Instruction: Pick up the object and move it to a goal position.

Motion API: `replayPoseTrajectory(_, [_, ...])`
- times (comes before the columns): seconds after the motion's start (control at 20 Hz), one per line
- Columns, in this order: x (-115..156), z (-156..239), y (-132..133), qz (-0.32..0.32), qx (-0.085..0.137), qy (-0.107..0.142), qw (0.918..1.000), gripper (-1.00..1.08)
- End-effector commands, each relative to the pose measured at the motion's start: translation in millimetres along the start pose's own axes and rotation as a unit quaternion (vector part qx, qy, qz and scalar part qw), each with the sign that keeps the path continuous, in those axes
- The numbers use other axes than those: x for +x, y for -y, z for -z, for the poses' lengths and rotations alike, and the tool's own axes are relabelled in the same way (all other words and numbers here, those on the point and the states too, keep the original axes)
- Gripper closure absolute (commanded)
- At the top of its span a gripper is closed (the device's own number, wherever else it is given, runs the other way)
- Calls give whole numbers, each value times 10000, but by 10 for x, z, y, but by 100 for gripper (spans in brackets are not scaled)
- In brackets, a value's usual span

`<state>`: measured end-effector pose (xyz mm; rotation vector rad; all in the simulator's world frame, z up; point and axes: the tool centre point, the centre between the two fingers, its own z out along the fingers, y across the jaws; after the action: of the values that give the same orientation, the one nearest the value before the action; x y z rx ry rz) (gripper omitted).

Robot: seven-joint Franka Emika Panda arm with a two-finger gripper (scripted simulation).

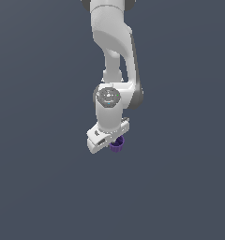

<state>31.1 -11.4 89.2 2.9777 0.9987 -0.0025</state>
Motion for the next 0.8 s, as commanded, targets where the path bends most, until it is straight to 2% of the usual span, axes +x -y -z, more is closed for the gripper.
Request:
replayPoseTrajectory(0.0, [-22, 122, 65, 2, -11, -8, 10000, 108])
replayPoseTrajectory(0.75, [-311, 1244, 750, 2, -15, -4, 10000, 108])
